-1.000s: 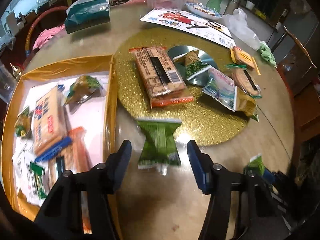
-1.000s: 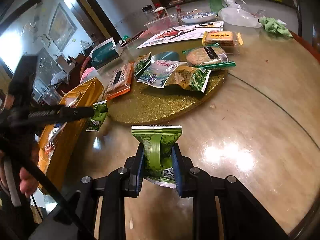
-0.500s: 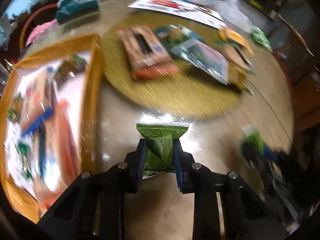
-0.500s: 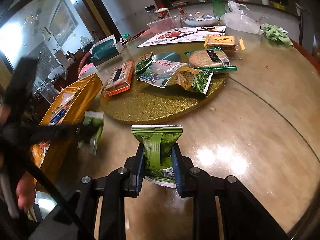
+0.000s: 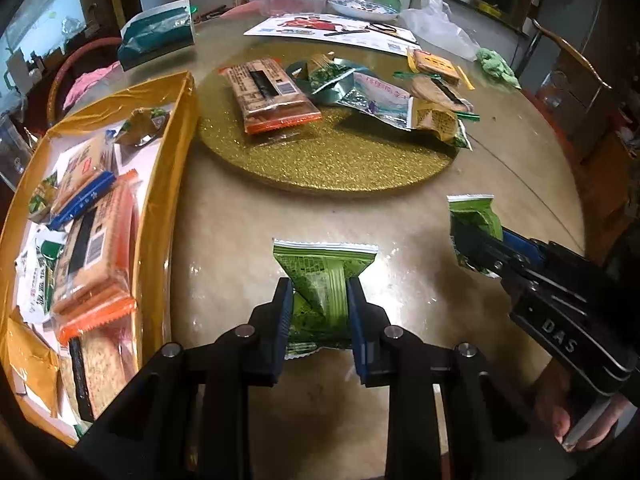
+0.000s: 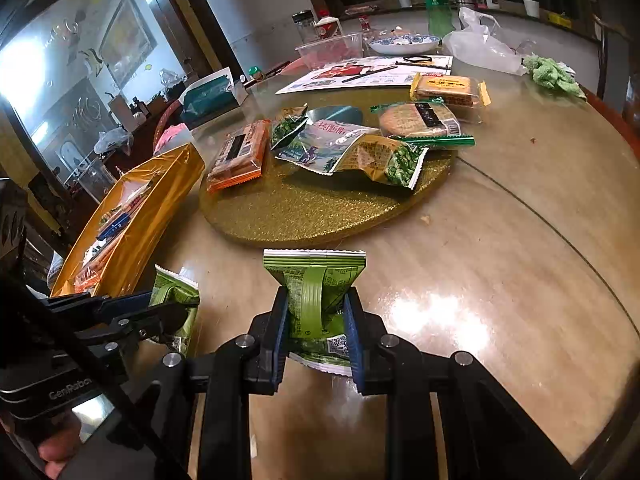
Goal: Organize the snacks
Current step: 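Carry both green bags over the white tray and open both tools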
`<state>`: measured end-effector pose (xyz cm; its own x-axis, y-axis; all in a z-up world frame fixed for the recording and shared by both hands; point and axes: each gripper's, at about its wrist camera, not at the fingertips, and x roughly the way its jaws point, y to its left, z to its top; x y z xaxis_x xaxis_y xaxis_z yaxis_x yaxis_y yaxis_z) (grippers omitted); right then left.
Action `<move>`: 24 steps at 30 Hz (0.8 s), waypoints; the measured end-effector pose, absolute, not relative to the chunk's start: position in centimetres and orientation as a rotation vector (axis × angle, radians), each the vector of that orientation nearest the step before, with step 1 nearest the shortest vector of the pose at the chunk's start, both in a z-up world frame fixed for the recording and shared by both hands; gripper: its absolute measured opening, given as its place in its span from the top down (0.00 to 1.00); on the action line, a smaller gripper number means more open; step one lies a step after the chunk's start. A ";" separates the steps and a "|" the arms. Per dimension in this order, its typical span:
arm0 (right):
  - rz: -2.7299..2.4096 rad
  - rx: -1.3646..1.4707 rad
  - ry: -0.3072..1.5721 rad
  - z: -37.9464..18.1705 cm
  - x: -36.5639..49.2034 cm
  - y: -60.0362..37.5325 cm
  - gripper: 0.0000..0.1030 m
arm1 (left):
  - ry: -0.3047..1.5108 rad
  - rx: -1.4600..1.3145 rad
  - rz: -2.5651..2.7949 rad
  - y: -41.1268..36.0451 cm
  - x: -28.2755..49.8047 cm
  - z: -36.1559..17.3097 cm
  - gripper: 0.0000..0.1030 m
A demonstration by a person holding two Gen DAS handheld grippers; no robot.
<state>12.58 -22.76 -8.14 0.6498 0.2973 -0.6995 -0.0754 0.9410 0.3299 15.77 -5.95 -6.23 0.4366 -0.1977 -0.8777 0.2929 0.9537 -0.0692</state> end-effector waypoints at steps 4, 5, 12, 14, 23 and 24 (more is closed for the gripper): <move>0.223 0.275 0.832 -8.0 12.2 -22.7 0.77 | 1.065 0.041 -0.316 -4.2 14.3 -5.1 0.73; 0.226 0.271 0.825 -7.9 12.1 -22.7 0.77 | 1.056 0.024 -0.322 -3.7 13.9 -4.6 0.73; 0.283 0.307 0.801 -6.8 11.8 -21.6 0.78 | 0.973 -0.060 -0.211 3.6 11.7 -0.3 0.73; 0.345 0.297 0.783 -5.5 11.3 -20.0 0.78 | 0.954 -0.091 -0.164 6.0 11.6 0.5 0.73; 0.545 0.139 0.761 -0.8 13.5 -9.6 0.78 | 0.912 -0.247 -0.009 14.9 11.7 0.4 0.73; 0.548 0.134 0.762 -0.7 14.3 -8.9 0.78 | 0.917 -0.260 0.004 15.9 11.8 0.2 0.73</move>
<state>14.26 -8.92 -0.70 0.5917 0.5166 -0.6189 -0.4218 0.8526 0.3085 11.77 15.87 0.18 0.6103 -0.1070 -0.7849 -0.1139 0.9687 -0.2206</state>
